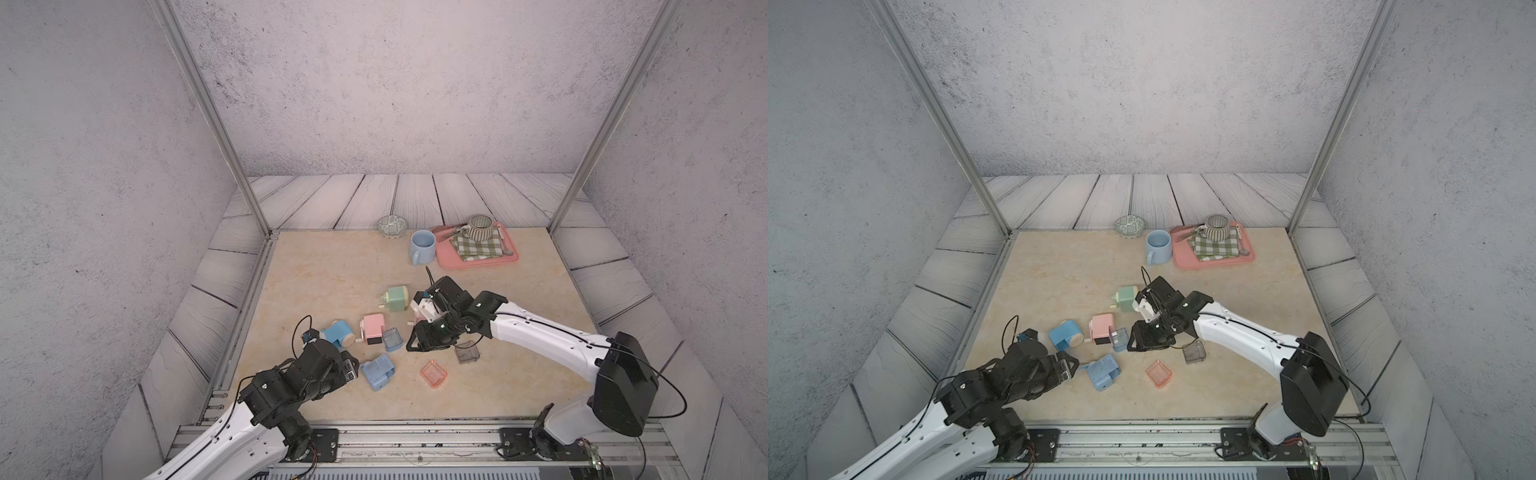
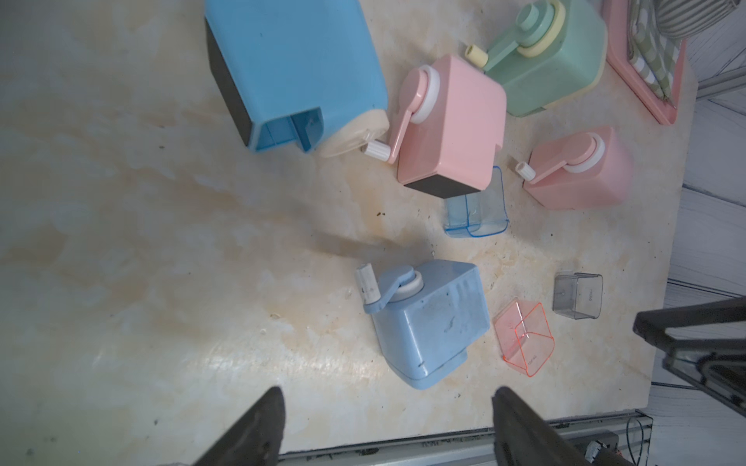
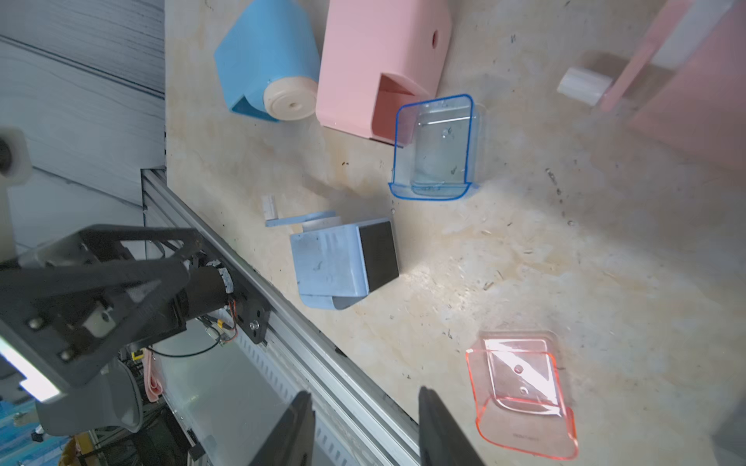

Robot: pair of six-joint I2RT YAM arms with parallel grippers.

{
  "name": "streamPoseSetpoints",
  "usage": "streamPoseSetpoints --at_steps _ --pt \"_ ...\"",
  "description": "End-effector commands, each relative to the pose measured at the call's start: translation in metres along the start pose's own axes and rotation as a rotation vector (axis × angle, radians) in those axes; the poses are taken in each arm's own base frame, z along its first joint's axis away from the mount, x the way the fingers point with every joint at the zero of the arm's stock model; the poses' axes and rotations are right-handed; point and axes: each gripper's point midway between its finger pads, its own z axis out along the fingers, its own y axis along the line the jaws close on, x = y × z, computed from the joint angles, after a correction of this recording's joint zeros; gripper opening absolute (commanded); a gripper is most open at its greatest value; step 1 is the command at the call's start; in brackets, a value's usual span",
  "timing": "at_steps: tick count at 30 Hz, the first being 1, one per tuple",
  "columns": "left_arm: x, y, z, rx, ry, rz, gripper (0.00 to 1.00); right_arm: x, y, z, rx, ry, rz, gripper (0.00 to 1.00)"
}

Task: Put the tray back into the pencil sharpener
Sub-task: Pick up the pencil sharpener from the center of the board.

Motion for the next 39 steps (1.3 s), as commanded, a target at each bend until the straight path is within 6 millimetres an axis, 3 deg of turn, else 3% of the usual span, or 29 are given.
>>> streamPoseSetpoints --at_steps 1,10,19,23,30,33,39 --pt "0.012 -0.002 0.009 0.052 0.051 -0.029 0.81 -0.007 0.005 0.020 -0.006 -0.027 0.059 0.49" --pt "0.025 0.004 0.029 0.112 0.078 -0.057 0.73 -0.007 0.008 0.050 0.069 0.015 0.035 0.51" --pt "0.002 0.026 0.010 0.030 -0.066 -0.084 0.71 -0.002 0.001 0.034 0.156 0.029 -0.047 0.51" --pt "-0.009 0.024 0.006 0.020 -0.111 -0.063 0.70 0.004 -0.005 0.024 0.188 0.024 -0.056 0.52" --pt "-0.016 -0.007 0.034 0.074 -0.041 -0.072 0.63 0.007 -0.008 0.012 0.191 -0.021 -0.015 0.51" --pt "-0.019 -0.008 0.046 0.056 -0.011 -0.086 0.53 0.009 -0.009 0.008 0.194 -0.033 -0.008 0.51" --pt "-0.019 -0.004 0.059 0.025 0.018 -0.113 0.46 0.014 -0.014 0.003 0.204 -0.036 -0.004 0.51"
